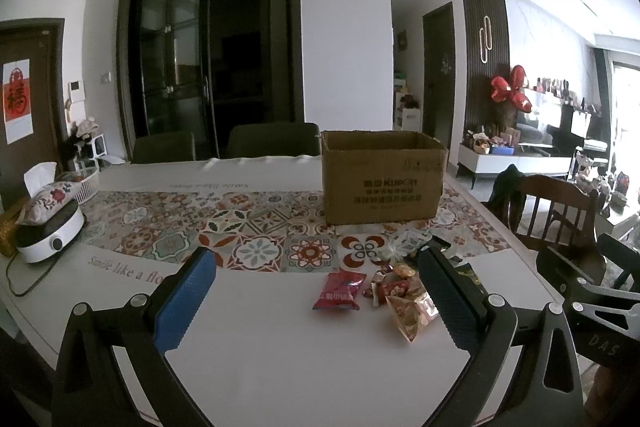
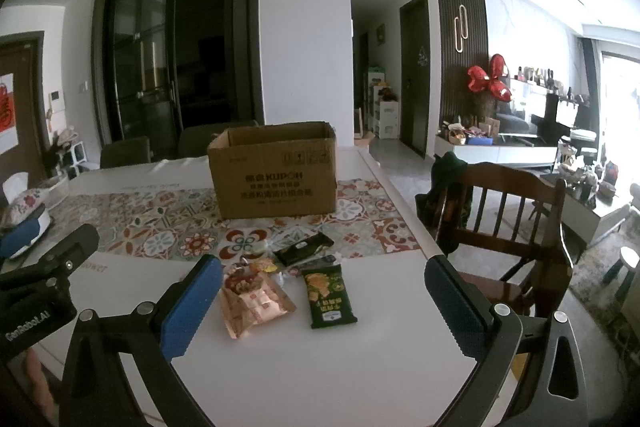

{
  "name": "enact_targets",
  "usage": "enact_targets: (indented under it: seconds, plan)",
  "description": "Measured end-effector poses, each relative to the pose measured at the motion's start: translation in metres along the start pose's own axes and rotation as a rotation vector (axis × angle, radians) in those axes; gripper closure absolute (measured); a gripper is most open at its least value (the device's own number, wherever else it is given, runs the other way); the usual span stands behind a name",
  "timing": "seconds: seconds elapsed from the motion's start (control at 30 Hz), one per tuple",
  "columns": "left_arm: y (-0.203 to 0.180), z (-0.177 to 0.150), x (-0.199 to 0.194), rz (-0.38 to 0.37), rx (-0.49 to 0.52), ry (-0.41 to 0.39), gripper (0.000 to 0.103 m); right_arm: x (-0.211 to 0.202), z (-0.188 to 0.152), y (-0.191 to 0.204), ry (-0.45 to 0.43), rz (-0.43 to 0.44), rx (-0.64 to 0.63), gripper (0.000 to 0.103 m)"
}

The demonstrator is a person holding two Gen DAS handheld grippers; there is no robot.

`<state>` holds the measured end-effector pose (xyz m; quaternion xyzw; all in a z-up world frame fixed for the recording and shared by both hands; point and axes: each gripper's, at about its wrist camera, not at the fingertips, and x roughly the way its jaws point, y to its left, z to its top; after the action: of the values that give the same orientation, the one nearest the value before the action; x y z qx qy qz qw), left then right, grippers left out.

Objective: Organize snacks

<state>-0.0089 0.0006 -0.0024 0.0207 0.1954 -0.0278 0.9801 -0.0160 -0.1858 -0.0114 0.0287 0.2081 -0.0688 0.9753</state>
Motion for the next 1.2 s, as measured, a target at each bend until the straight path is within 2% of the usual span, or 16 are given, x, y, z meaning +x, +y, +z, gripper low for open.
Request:
enact_targets:
  seconds: [0.37, 0.63, 0.93, 1.2]
  plan:
    - [0.001, -0.005, 0.039, 0.003, 0.003, 0.093, 0.0, 0.041, -0.021, 0.003, 0.109, 0.015, 0.012, 0.001]
    - [-0.001, -0.019, 0.093, -0.027, 0.023, 0.217, 0.001, 0.085, -0.026, 0.001, 0.207, -0.002, 0.022, 0.001]
    - [0.0, -0.033, 0.144, -0.064, 0.0, 0.321, 0.009, 0.133, -0.031, 0.005, 0.301, -0.029, 0.006, 0.001]
    - [-0.005, -0.045, 0.179, -0.089, 0.014, 0.394, 0.015, 0.166, -0.04, 0.004, 0.38, -0.04, 0.011, 0.007]
